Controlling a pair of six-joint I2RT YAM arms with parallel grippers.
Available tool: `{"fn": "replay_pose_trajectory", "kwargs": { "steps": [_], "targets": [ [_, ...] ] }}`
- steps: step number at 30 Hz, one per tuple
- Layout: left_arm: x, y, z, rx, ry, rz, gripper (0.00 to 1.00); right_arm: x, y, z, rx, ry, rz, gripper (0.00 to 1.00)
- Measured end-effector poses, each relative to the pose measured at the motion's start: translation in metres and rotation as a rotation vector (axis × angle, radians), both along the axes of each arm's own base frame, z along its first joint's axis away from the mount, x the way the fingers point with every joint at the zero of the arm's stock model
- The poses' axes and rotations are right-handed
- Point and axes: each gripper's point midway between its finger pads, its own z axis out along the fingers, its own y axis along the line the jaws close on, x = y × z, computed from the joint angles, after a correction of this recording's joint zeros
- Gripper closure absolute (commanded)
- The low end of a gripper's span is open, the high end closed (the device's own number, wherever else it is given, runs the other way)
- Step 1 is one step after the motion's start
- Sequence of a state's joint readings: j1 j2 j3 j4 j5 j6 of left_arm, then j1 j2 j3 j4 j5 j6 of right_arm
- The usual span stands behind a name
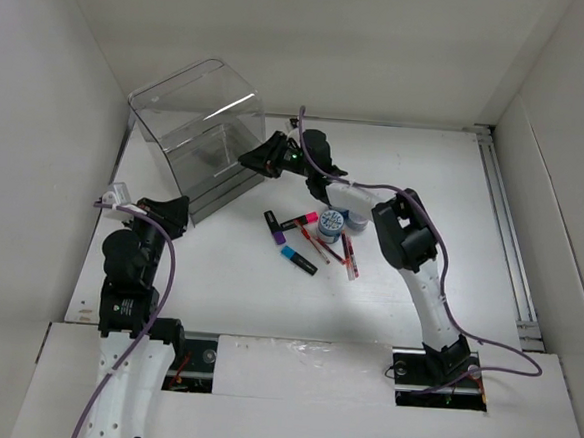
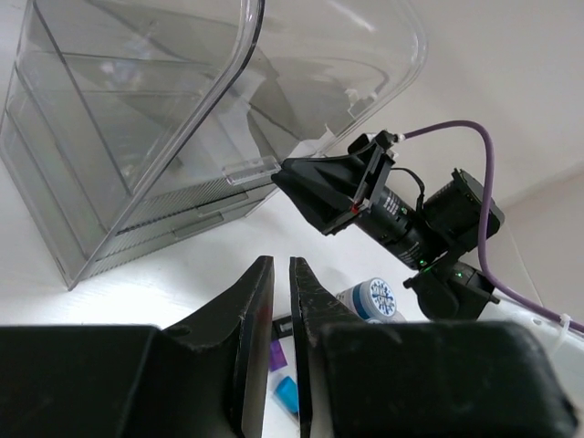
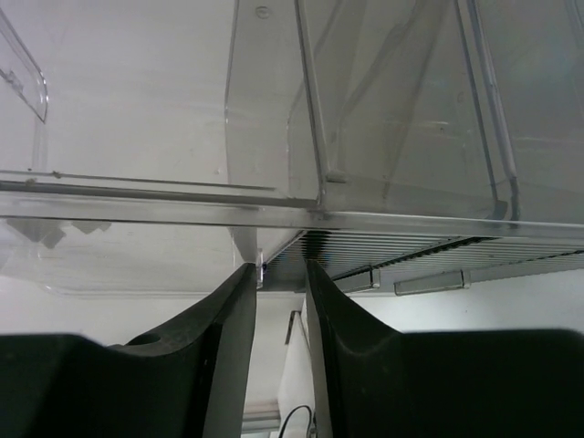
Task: Sort the stationery into containers
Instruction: Open the drawer
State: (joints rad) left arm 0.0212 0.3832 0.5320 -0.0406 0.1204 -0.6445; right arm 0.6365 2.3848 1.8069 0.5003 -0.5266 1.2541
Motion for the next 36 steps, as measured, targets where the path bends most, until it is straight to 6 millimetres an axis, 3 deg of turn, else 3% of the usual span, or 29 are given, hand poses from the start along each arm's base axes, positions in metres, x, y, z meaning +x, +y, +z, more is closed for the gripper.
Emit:
{"fn": "replay_pose_trajectory", "kwargs": {
  "steps": [3, 11, 23, 27, 36],
  "targets": [
    [0.0, 0.0, -0.002, -0.008, 0.004, 0.0, 0.9, 0.001, 0.002, -0.002, 0.0, -0.001, 0.004, 0.74],
    [0.0, 0.007, -0.016, -0.034, 0.03, 0.046, 0.9, -0.004, 0.003, -0.005, -0.002, 0.004, 0.022, 0.71],
    [0.001, 0.007, -0.03, -0.055, 0.059, 0.053, 0.9, -0.033, 0.006, -0.041, -0.039, 0.065, 0.092, 0.68],
    [0.001, 0.007, -0.032, -0.055, 0.061, 0.053, 0.89, -0.036, 0.006, -0.034, -0.03, 0.055, 0.101, 0.64],
    [0.001, 0.007, -0.041, -0.058, 0.079, 0.054, 0.89, -0.034, 0.007, -0.001, 0.014, 0.002, 0.1, 0.64]
  ]
}}
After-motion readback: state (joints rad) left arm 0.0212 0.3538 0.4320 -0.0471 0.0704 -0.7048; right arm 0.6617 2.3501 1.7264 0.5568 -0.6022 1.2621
